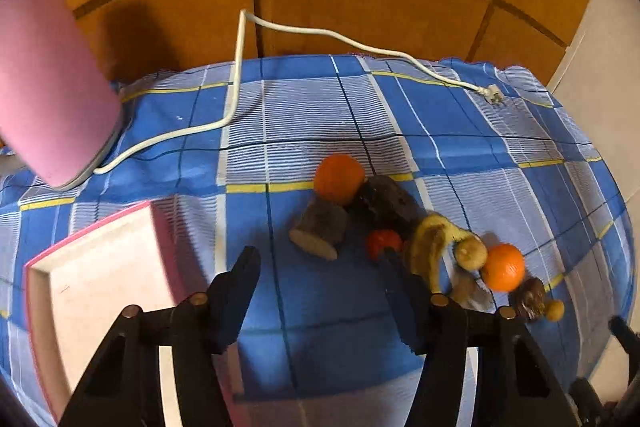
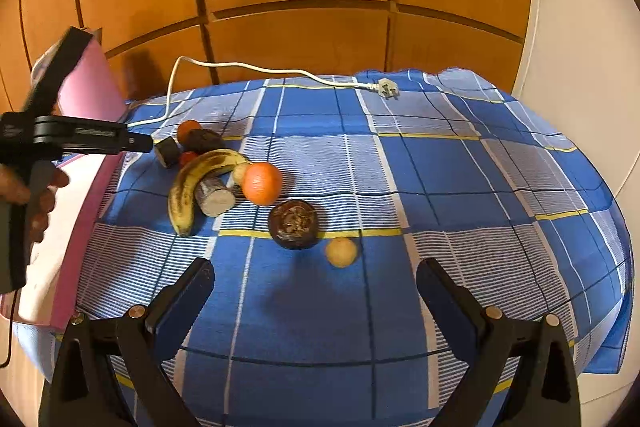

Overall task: Organize fruits
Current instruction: 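Reach the left gripper to the dark wooden log slice and grasp it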

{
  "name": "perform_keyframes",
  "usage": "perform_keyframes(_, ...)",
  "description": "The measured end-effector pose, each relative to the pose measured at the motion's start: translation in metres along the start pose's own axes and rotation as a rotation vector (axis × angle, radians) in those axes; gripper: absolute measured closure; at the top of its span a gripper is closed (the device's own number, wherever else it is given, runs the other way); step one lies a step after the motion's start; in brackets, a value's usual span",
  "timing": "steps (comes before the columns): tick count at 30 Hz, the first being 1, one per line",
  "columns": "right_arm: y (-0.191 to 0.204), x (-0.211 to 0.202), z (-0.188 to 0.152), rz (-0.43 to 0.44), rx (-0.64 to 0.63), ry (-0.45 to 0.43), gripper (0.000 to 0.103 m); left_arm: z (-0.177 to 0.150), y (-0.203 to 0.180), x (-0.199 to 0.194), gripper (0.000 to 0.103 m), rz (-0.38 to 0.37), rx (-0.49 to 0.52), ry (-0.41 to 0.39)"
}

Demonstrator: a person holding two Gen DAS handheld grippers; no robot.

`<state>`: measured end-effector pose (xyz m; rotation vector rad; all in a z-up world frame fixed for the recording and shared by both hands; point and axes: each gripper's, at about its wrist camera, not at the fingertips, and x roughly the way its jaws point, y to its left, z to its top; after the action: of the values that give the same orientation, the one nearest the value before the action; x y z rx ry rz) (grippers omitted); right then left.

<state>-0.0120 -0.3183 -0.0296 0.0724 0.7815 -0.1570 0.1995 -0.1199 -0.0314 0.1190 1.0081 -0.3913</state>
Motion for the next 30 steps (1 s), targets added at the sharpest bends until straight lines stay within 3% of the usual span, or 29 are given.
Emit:
perform_keyframes(4, -0.006, 0.004, 0.000, -0.008, 0.010, 0.016, 0.000, 0.009, 0.004, 0.023, 0.043, -0.007, -0.006, 0.024)
perform_keyframes(6, -0.007, 0.006, 0.001, -0.010, 0.013, 0.025, 0.000, 0.011, 0.009, 0.035, 0.053, -0.013, -0.022, 0.044)
perform_keyframes(7, -0.008, 0.007, 0.001, -0.011, 0.012, 0.029, 0.001, 0.011, 0.012, 0.040, 0.062, -0.053, -0.041, 0.057)
perform_keyframes(8, -0.008, 0.008, 0.001, -0.012, 0.010, 0.030, 0.001, 0.010, 0.015, 0.041, 0.062, -0.084, -0.063, 0.059)
perform_keyframes(12, -0.007, 0.011, 0.000, -0.002, 0.011, 0.044, 0.004, -0.001, 0.013, 0.027, 0.063, -0.103, -0.063, 0.027)
perform_keyframes(15, -0.007, 0.014, 0.001, 0.016, 0.017, 0.060, 0.014, -0.016, 0.006, 0.002, 0.063, -0.100, -0.026, -0.012)
perform_keyframes(18, -0.005, 0.015, 0.003, 0.037, 0.014, 0.068, 0.015, -0.034, 0.003, -0.026, 0.063, -0.107, -0.015, -0.058)
perform_keyframes(23, 0.005, 0.013, 0.008, 0.083, -0.016, 0.067, 0.033, -0.074, 0.000, -0.070, 0.063, -0.117, -0.019, -0.112)
perform_keyframes(27, 0.014, 0.016, 0.021, 0.135, -0.039, 0.077, 0.062, -0.105, 0.000, -0.095, 0.063, -0.102, -0.034, -0.150)
perform_keyframes(30, 0.025, 0.018, 0.038, 0.197, -0.064, 0.082, 0.067, -0.125, 0.008, -0.108, 0.063, -0.104, -0.084, -0.159)
